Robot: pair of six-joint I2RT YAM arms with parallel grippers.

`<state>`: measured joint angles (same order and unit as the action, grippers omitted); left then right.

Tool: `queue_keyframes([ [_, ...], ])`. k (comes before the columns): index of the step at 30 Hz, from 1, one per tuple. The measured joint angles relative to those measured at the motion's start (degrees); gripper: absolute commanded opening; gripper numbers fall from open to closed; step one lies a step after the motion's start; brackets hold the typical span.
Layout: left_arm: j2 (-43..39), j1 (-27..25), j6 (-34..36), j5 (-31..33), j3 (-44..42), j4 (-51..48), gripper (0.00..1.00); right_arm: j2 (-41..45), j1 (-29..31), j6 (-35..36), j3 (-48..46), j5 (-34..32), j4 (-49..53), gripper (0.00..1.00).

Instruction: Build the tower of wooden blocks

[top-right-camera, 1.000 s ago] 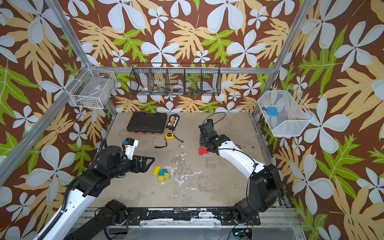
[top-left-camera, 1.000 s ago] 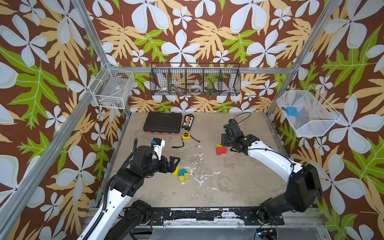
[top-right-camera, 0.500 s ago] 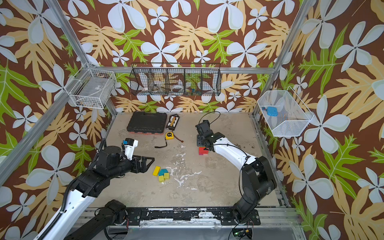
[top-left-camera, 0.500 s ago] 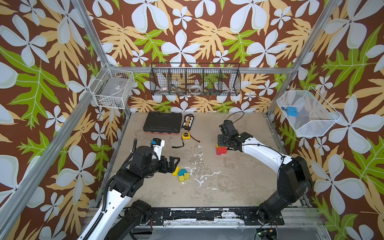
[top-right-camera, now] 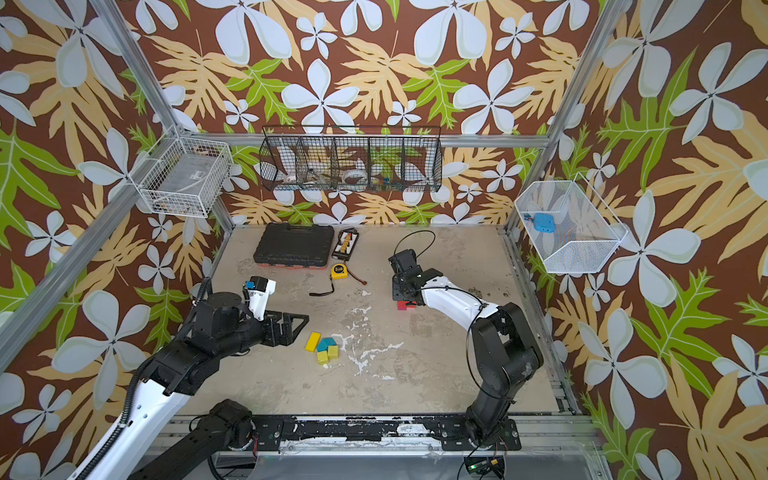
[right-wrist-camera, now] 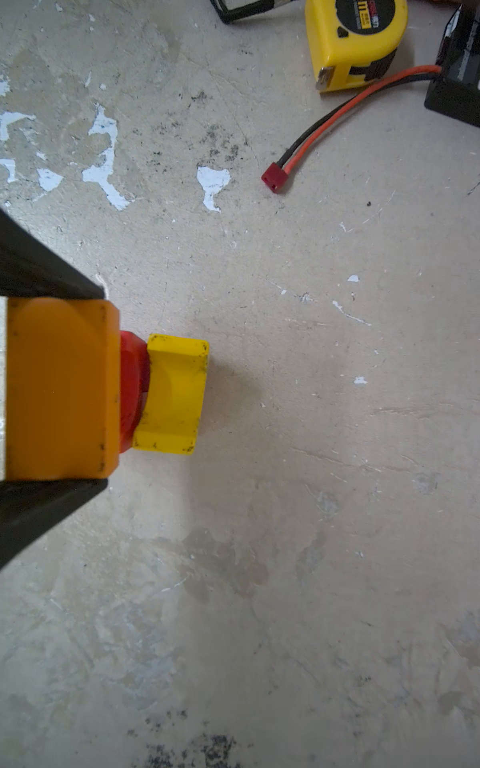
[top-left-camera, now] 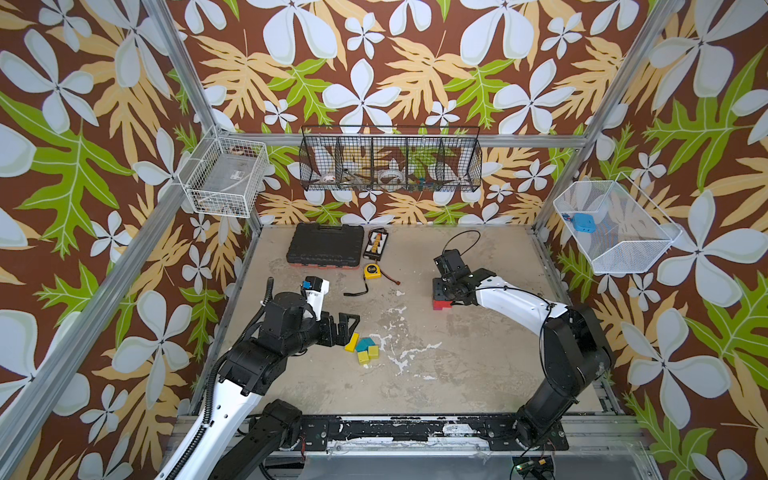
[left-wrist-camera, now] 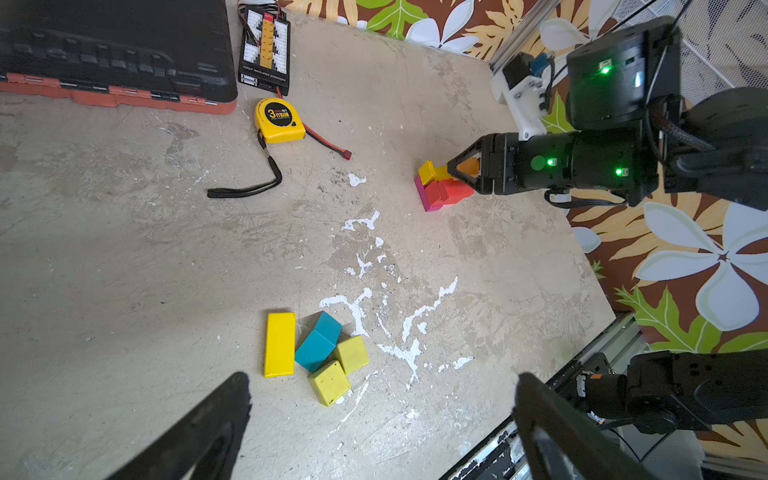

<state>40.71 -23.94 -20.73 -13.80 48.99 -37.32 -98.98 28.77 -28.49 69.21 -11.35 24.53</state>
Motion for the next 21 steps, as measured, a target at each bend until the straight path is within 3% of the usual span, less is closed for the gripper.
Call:
queue_keyframes([
  [21,-0.3,0.0,0.0,0.0,0.0,0.0,1.0,-3.1,0.0,0.0,1.9,-1.5,-0.5,0.34],
])
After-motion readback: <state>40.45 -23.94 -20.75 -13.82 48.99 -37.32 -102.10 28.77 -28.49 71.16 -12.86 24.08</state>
